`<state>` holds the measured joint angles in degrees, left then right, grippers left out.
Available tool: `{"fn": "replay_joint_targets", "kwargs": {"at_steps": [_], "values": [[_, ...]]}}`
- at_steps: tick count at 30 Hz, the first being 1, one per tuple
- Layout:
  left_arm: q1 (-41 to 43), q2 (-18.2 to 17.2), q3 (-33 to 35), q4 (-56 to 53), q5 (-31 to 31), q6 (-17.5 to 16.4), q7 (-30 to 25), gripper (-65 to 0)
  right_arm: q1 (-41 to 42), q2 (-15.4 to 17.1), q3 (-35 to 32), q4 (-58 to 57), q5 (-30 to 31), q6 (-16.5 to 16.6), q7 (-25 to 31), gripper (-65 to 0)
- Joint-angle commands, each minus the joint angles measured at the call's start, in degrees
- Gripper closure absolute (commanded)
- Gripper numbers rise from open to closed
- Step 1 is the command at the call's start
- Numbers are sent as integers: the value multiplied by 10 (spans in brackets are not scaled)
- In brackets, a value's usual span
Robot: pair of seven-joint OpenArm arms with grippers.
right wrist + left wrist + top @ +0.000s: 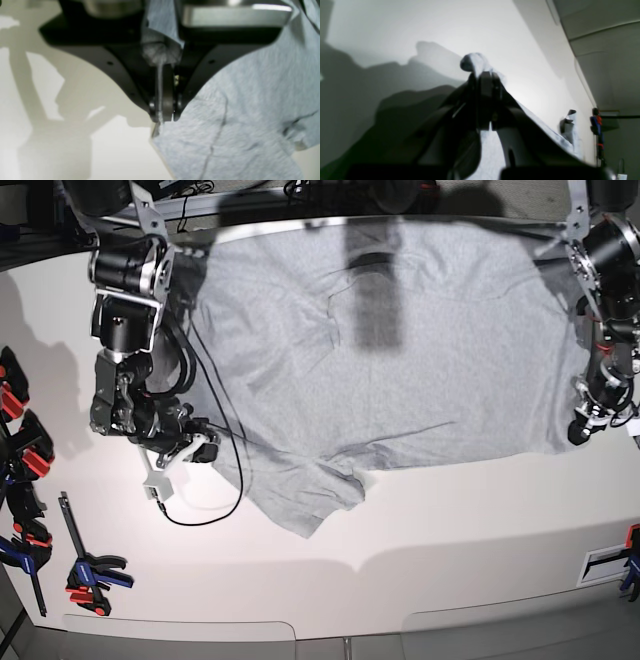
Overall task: Fold the T-shirt properly
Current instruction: 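Lift both held corners and fold the shirt over toward the hem, then lower both grippers to lay the folded half onto the shirt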
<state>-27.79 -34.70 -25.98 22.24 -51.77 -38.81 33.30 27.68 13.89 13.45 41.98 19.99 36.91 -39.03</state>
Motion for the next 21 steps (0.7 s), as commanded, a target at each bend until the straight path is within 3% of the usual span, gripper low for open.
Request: {"fn": "replay_joint_targets", "kwargs": {"at_steps": [1, 12, 16, 21], "values": [[-13, -17, -1, 14, -23, -12, 2, 0, 15, 6, 0, 30, 20, 11, 1, 0], [90, -34, -2, 171, -39, -12, 19, 0, -77, 6, 0, 274, 118, 13, -139, 0], [145, -35, -2, 251, -38, -12, 19, 0, -104, 6, 1, 304, 151, 17, -160, 0], [199, -34, -28, 311, -38, -12, 20, 0, -139, 18, 4, 323, 152, 24, -175, 0]]}}
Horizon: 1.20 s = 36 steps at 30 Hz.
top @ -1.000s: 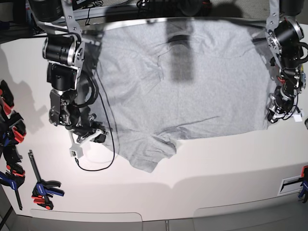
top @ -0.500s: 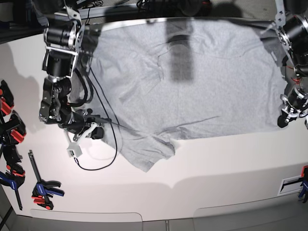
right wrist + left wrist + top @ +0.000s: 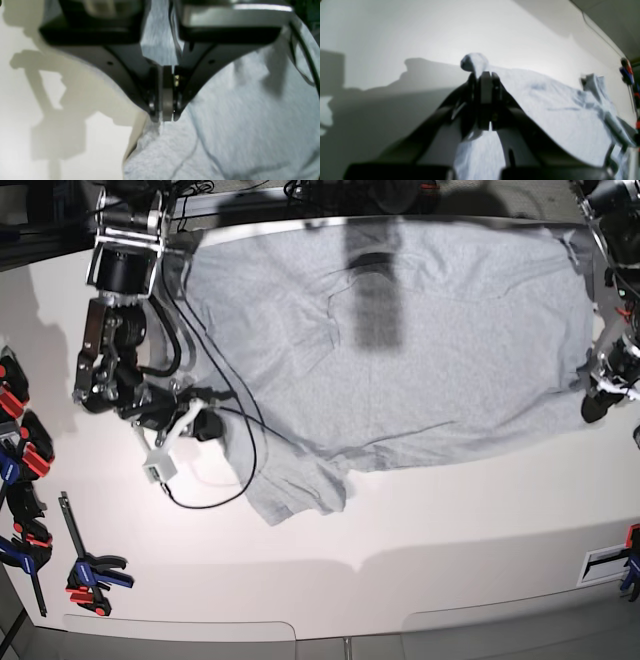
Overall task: Fold the T-shirt properly
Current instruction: 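Lower both grippers to lay the folded half onto the shirt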
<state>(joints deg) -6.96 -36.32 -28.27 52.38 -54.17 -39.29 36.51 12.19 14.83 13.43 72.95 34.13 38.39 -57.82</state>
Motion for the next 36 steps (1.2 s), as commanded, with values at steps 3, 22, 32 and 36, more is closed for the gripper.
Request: {"fn": "replay_joint_targets", "kwargs": {"at_steps": [3, 22, 32, 36], "values": [[6, -18, -45, 16, -15, -7, -2, 0, -4, 26, 19, 21, 13, 9, 11, 0], [106, -18, -104, 16, -90, -7, 119, 0, -134, 58, 155, 25, 263, 16, -125, 0], [119, -17, -104, 16, -89, -7, 130, 0, -135, 58, 155, 25, 261, 16, -127, 0], [119, -17, -104, 16, -89, -7, 130, -155, -135, 58, 155, 25, 261, 16, -129, -210]]}}
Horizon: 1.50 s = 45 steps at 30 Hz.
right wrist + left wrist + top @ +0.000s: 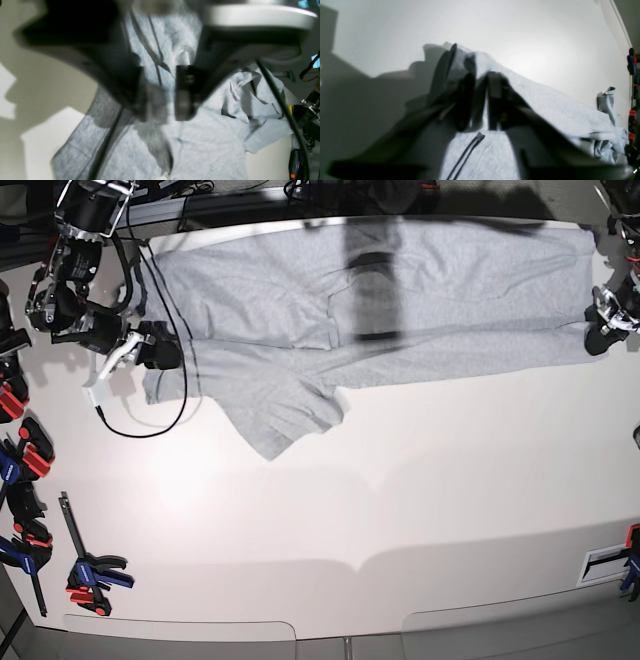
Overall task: Fold the T-shirt properly
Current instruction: 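Lower both grippers to lay the folded half onto the shirt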
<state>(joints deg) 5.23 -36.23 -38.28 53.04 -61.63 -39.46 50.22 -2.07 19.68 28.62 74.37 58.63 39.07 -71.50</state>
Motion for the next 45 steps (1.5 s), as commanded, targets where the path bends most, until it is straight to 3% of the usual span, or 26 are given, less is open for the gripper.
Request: {"fn": "replay_joint_targets", "kwargs": {"at_steps": [1, 5, 12, 16, 19, 22, 26, 30, 32, 37, 41, 45], "values": [[-3, -18, -4, 10, -15, -5, -7, -170, 8, 10, 3, 10, 17, 9, 8, -240], [-3, -22, -4, 11, -36, -5, -7, -173, 11, 20, 3, 12, 39, 9, 8, -242], [-3, -48, -4, 25, -86, -5, -5, -173, 37, 65, 4, 38, 38, 9, 3, -242], [-3, -51, -7, 54, -90, -5, -7, -200, 80, 53, 4, 40, 46, 9, 5, -241], [-3, -50, -7, 75, -90, -5, -8, -233, 115, 19, 4, 40, 41, 9, 6, -241], [-3, -50, -7, 90, -90, -5, -8, -237, 144, -26, 4, 40, -16, 9, 37, -241], [-3, -50, -7, 93, -89, -5, -8, -237, 170, -85, -12, 36, -139, 9, 119, -241], [-3, -50, -7, 93, -89, -5, -8, -237, 193, -124, -60, 2, -256, 9, 188, -241], [-3, -50, -7, 93, -89, -5, -8, -237, 205, -135, -90, -29, -326, 1, 234, -241], [-3, -50, -7, 93, -85, -5, -8, -237, 234, -148, -156, -134, -450, -66, 332, -241], [-3, -47, -7, 93, -68, -5, -10, -237, 255, -148, -176, -222, -485, -125, 367, -241], [-3, -44, -7, 93, -68, -5, -19, -237, 257, -151, -176, -270, -479, -129, 363, -241]]}}
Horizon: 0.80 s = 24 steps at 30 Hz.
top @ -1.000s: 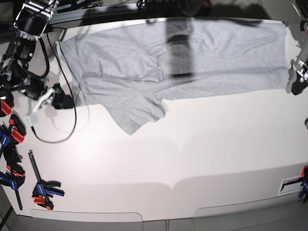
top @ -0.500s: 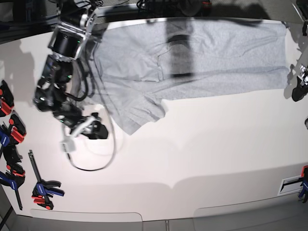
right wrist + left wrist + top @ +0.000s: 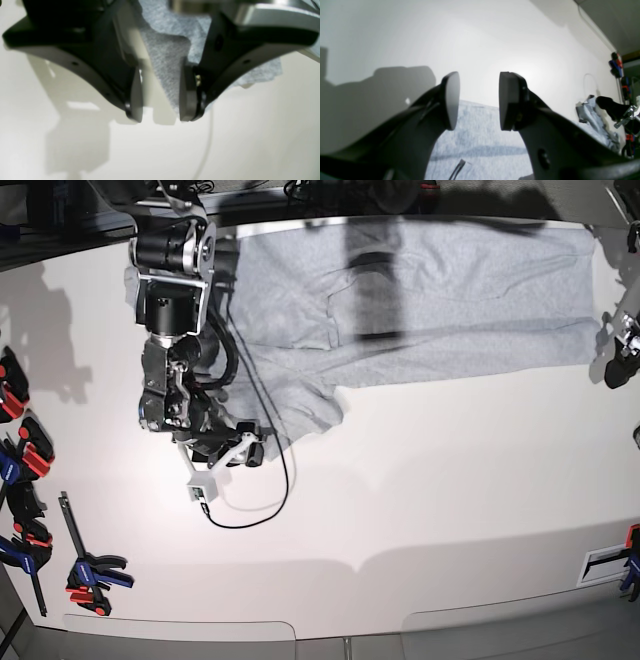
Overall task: Fold the T-shirt properly
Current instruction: 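Lower both grippers to lay the folded half onto the shirt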
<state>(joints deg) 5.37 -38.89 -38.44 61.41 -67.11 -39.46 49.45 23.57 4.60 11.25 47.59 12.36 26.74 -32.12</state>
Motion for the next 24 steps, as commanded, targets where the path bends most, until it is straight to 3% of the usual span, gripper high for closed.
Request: {"fn": "replay_joint_targets", "kwargs": {"at_steps": [1, 5, 9, 11, 13, 15, 19, 24], "values": [[-5, -17, -6, 9, -14, -5, -15, -237, 0, -2, -2, -6, -14, 3, -37, -240], [-5, -17, -6, 9, -13, -5, -15, -237, -2, -5, -2, -7, 35, 64, -74, -239], [-5, -17, -6, 9, -13, -5, -15, -237, -1, -5, -2, -7, 63, 81, -94, -229], [-5, -17, -6, 9, -13, -5, -15, -237, -1, -5, -2, -7, 63, 80, -97, -147], [-5, -17, -6, 9, -13, -5, -15, -237, -1, -5, -2, -7, 63, 83, -106, 0], [-5, -17, -6, 9, -13, -5, -15, -237, 0, -5, -2, -6, 68, 105, -115, 0], [-5, -17, -6, 9, -13, -5, -15, -237, 1, -2, 0, 16, 145, 130, -166, 0], [-5, -17, -6, 9, -13, -5, -12, -237, -14, -3, 0, 94, 228, 133, -273, 0]]}}
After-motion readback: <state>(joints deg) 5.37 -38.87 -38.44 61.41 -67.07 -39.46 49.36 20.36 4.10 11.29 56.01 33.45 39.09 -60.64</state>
